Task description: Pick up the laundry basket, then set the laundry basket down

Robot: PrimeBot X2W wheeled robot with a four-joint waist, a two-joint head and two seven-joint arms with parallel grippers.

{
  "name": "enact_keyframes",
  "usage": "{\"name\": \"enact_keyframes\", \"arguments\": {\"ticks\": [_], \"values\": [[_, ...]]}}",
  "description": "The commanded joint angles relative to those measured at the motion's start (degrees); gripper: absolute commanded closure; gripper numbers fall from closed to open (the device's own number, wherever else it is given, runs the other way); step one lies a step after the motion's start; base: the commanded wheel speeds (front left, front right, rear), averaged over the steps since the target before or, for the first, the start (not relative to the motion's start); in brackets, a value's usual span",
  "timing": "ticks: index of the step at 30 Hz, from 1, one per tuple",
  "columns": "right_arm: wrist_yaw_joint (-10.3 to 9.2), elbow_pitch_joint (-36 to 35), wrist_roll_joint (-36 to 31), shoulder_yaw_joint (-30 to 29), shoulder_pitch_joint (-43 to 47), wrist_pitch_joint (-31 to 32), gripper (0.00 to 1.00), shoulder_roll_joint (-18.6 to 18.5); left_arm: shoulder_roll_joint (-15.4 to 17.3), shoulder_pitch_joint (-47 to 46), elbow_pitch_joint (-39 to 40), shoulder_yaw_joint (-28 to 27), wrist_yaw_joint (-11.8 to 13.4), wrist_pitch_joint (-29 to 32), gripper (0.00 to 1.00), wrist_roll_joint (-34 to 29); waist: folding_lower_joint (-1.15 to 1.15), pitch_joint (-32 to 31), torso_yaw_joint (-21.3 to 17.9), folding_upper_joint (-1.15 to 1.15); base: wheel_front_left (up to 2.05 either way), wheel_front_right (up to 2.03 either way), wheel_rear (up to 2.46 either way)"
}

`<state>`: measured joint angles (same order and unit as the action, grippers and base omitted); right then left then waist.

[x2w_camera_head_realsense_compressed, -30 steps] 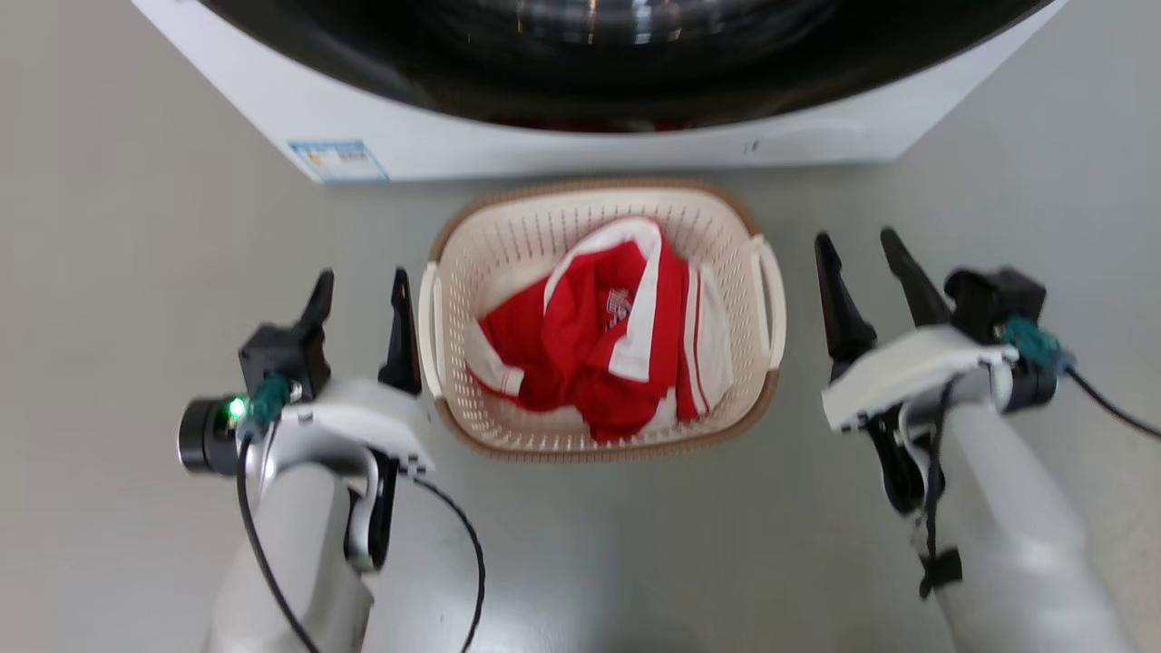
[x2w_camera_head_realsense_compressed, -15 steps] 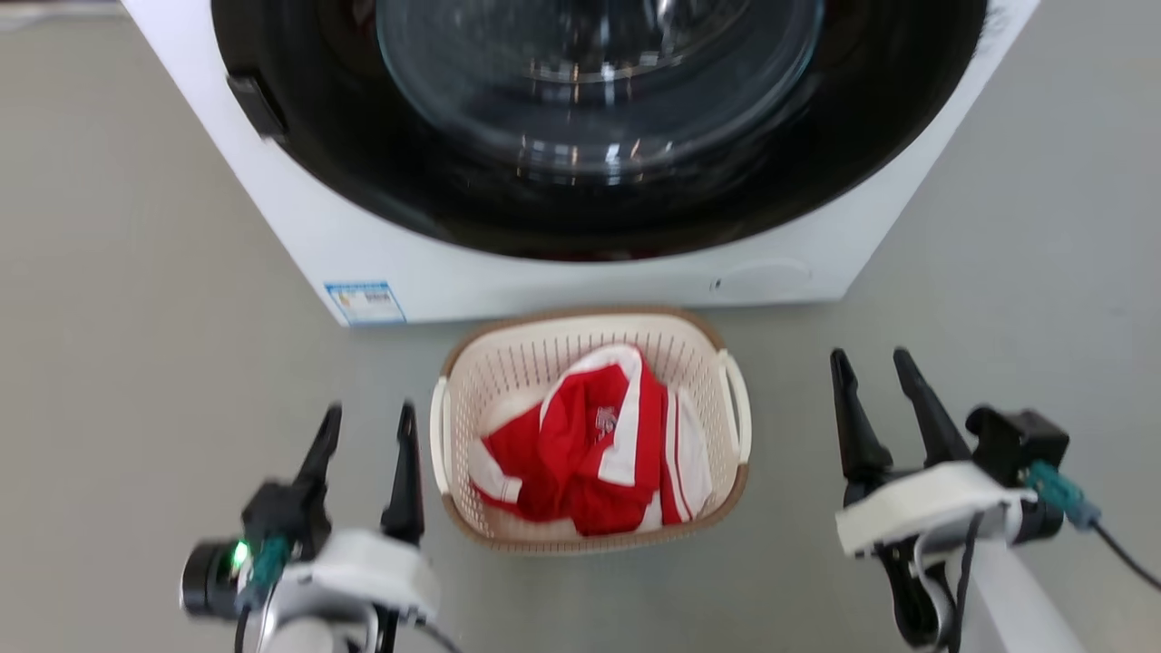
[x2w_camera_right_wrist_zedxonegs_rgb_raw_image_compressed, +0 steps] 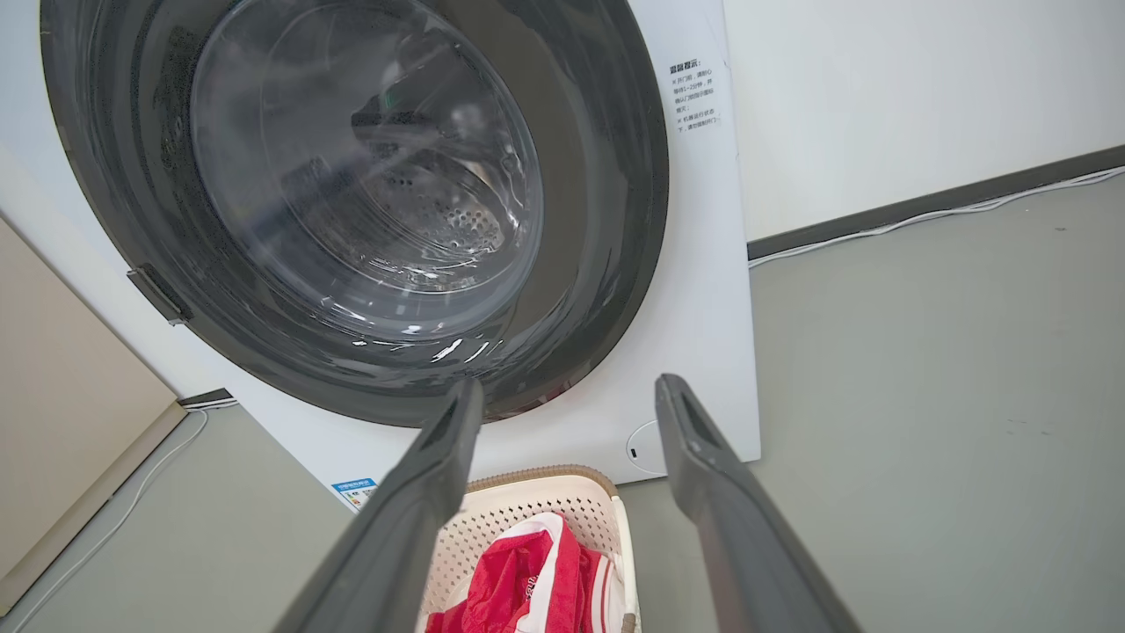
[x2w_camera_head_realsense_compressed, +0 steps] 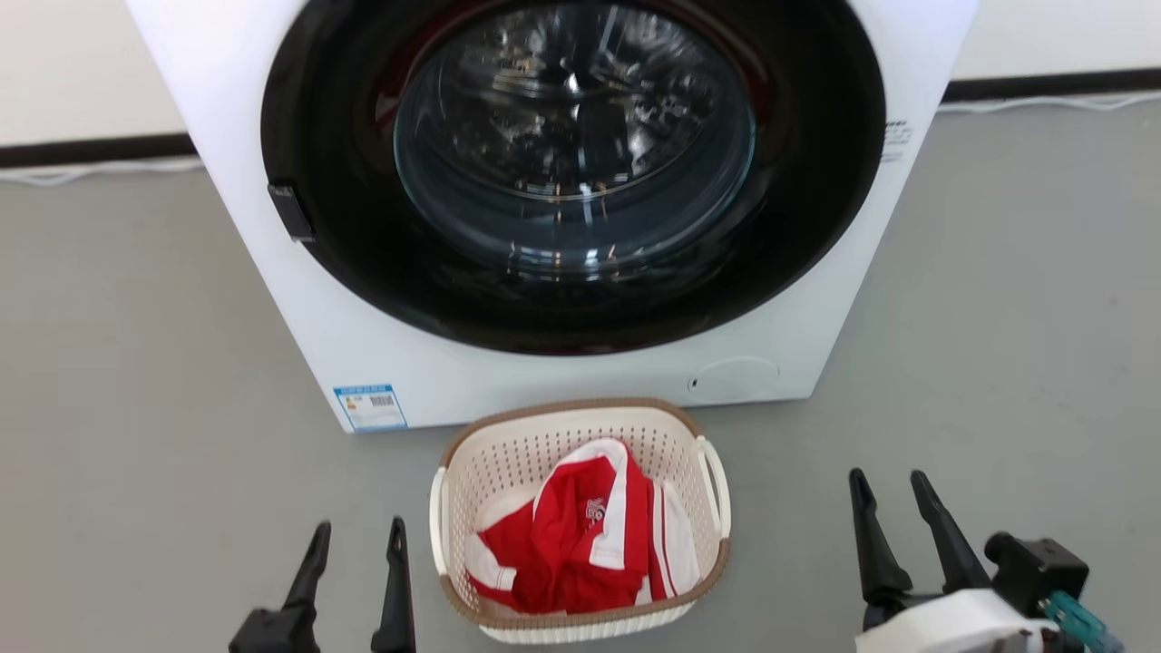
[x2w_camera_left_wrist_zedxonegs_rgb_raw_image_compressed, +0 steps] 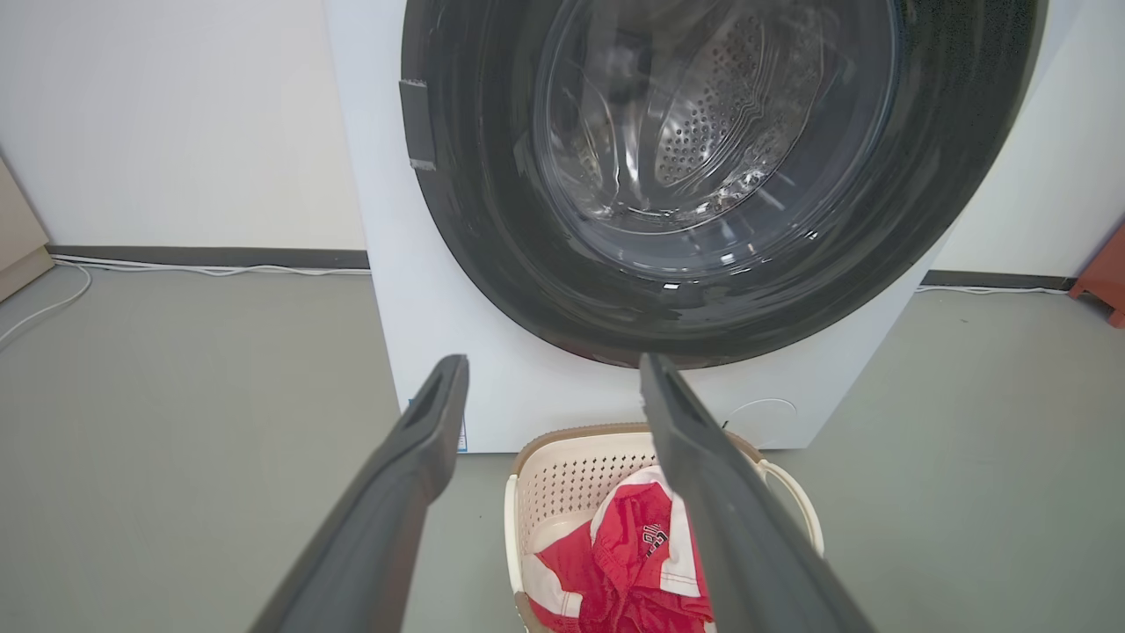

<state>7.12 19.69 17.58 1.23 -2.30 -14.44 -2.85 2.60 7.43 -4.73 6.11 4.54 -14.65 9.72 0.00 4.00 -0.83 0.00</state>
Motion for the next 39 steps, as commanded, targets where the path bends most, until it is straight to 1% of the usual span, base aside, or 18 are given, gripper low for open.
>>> {"name": "enact_keyframes", "arguments": {"ticks": [1,13,25,26,30,32,35,39], "values": [[0.36,-2.22,-0.33,0.8,0.38,-0.56,0.0,-0.03,0.29,0.1,2.07,-1.45,0.59,-0.35,0.0,0.01,0.0,-1.48,-0.4,0.0,0.0,0.0,0.0],[0.36,-4.47,-0.18,0.18,4.21,-0.56,0.0,-0.03,0.28,4.62,3.72,-2.64,1.51,-0.35,0.0,0.22,0.0,-4.65,-1.19,0.0,0.0,0.0,0.0],[0.36,-4.92,0.03,0.03,4.42,-0.56,0.0,-0.03,0.28,5.05,4.34,-2.77,0.93,-0.35,0.0,-0.3,0.0,-4.99,-0.76,0.0,0.0,0.0,0.0],[0.0,-3.07,0.04,-1.17,4.98,0.0,1.0,0.14,0.23,6.17,2.77,-1.0,0.97,0.0,1.0,0.22,0.0,-4.99,-0.77,0.0,0.0,0.0,0.0],[-0.05,-0.73,0.35,-1.03,5.75,0.18,1.0,0.26,-0.18,6.2,0.08,-0.73,0.94,0.05,1.0,0.65,0.0,-4.97,-0.75,0.0,0.0,0.0,0.0],[-0.05,-0.86,1.56,-1.1,5.62,0.49,1.0,0.25,-0.11,6.02,0.17,-0.79,0.8,0.25,1.0,2.04,0.01,-4.96,-0.73,0.0,0.0,0.0,0.0],[-0.03,-1.08,4.01,-1.28,5.38,1.13,1.0,0.2,0.11,5.47,-0.01,-0.98,0.43,0.76,1.0,4.93,0.13,-5.04,-0.69,0.0,0.0,0.0,0.0],[-0.02,-1.2,6.43,-1.45,5.08,1.77,1.0,0.16,0.31,4.8,-0.4,-1.13,0.01,1.28,1.0,7.77,0.02,-4.93,-0.63,0.0,0.0,0.0,0.0]]}}
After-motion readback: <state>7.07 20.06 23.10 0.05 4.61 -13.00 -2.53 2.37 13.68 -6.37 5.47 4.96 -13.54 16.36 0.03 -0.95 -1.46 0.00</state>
